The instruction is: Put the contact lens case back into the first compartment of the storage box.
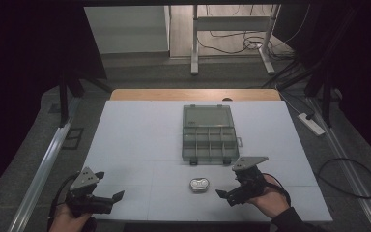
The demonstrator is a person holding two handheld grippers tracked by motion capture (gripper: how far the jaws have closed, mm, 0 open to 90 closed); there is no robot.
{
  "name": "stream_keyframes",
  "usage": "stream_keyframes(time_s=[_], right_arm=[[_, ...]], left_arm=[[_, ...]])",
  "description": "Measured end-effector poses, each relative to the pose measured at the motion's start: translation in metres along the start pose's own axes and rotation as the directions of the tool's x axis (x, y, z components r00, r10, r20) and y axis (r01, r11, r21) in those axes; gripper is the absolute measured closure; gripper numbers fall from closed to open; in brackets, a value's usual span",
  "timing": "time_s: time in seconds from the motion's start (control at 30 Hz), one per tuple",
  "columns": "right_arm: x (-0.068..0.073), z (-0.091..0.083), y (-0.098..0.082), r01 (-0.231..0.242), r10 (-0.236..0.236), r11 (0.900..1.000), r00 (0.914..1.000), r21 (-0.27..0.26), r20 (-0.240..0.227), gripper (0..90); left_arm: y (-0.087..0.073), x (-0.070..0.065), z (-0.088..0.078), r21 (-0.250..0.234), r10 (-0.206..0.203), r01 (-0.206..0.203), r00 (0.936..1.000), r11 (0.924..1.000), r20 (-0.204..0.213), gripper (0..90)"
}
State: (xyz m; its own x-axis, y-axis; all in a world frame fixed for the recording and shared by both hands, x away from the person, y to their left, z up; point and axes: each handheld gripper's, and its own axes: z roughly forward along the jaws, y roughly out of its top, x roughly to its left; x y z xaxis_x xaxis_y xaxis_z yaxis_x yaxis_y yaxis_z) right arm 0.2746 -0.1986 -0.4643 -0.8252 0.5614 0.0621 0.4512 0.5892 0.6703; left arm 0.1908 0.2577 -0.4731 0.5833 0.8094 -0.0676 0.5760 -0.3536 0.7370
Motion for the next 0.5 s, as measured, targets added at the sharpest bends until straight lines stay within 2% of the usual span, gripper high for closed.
stream_keyframes(time_s=[0.2,0.5], right_arm=[[0.002,0.010,0.006,0.013,-0.013,1.000,0.9999,0.005,-0.004,0.0],[0.005,0.023,0.014,0.032,-0.031,0.999,0.9993,0.043,-0.020,0.0]], left_arm=[[0.000,0.000,0.000,0.000,0.001,-0.001,1.0000,1.0000,0.000,4.0],[0.000,0.000,0.000,-0.001,0.003,-0.003,1.0000,1.0000,-0.001,4.1]])
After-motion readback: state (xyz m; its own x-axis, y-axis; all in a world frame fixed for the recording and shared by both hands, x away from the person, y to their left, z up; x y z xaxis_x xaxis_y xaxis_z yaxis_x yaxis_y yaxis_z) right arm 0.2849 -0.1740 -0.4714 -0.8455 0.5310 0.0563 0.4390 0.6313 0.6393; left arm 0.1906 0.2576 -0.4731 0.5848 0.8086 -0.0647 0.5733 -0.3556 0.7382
